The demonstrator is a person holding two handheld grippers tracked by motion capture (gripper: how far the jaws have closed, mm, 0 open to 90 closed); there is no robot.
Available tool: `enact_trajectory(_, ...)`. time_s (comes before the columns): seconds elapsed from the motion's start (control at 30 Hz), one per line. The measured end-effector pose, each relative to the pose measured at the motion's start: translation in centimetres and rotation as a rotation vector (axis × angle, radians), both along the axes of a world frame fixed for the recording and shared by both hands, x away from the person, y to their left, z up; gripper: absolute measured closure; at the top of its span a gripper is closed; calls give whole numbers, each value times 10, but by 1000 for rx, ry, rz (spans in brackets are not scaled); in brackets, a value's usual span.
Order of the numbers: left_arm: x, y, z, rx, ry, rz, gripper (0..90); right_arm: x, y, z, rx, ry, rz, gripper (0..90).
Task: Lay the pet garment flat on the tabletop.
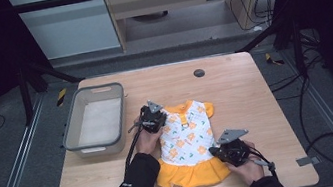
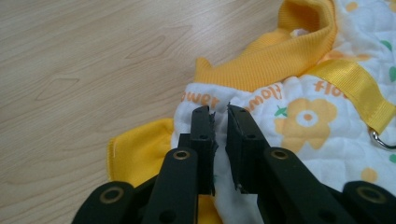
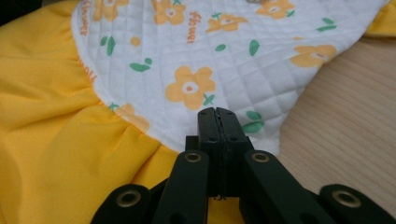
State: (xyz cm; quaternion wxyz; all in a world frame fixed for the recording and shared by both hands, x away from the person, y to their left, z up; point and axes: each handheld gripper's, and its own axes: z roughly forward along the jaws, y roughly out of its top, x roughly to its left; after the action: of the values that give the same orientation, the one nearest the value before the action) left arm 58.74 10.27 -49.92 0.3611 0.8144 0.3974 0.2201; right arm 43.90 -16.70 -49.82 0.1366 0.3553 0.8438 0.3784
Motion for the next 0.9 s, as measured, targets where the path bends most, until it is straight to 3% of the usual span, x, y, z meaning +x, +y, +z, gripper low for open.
enact_trajectory(0.27,-2,-4,-3,51,-26,20,839,-9,-1,1,-3,41,-8,900)
enact_trajectory(0.4,-2,-5,-3,54,-27,19,838,-12,-3,1,8,53,-6,900)
enact_trajectory(0.53,-2,-1,1,26,-8,21,801,-11,-4,3,27,63,-8,900)
enact_trajectory(0.63,-5,6,11,9,0,10,761,-10,-8,10,68,33,-3,900)
enact_trajectory(0.67,-12,12,20,-5,-20,-5,761,-8,-12,17,85,3,-10,900)
enact_trajectory(0.8,-24,22,36,-46,-31,-33,762,2,-21,32,138,-55,-41,900)
enact_trajectory(0.9,-45,31,53,-61,-32,-78,771,15,-24,42,165,-81,-67,900)
